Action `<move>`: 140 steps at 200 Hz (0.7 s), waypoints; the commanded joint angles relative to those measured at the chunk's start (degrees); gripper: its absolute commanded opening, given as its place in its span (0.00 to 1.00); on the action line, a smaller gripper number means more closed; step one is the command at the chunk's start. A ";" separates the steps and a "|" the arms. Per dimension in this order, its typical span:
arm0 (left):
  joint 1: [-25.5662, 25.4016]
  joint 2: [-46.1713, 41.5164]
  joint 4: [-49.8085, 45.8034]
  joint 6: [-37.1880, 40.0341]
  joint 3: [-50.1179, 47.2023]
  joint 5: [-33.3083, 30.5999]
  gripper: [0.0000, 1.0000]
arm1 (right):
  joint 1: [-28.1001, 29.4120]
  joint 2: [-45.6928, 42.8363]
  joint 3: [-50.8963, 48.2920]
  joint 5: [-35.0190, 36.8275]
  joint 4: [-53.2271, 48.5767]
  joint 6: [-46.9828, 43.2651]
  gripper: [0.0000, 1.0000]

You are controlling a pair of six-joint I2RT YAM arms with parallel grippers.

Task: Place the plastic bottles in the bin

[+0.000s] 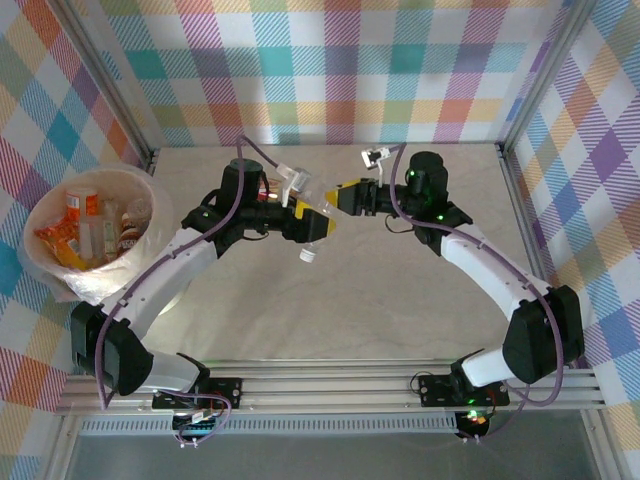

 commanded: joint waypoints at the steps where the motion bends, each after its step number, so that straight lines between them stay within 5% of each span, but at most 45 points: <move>1: -0.60 -0.32 2.12 1.48 0.87 3.75 0.79 | 1.26 0.49 2.70 -1.73 2.87 0.58 0.45; 55: -0.69 -1.41 2.75 0.10 -0.43 -3.48 0.59 | 2.01 2.55 5.84 -1.54 0.18 -0.01 0.50; 107: -0.69 -3.25 2.11 -1.66 -1.39 -12.09 0.58 | 2.02 2.46 6.07 -0.58 -1.42 -0.87 0.65; 140: -0.69 -4.58 -0.14 -2.95 -1.35 -22.36 0.57 | 2.00 0.86 5.50 4.34 -2.33 -2.07 0.84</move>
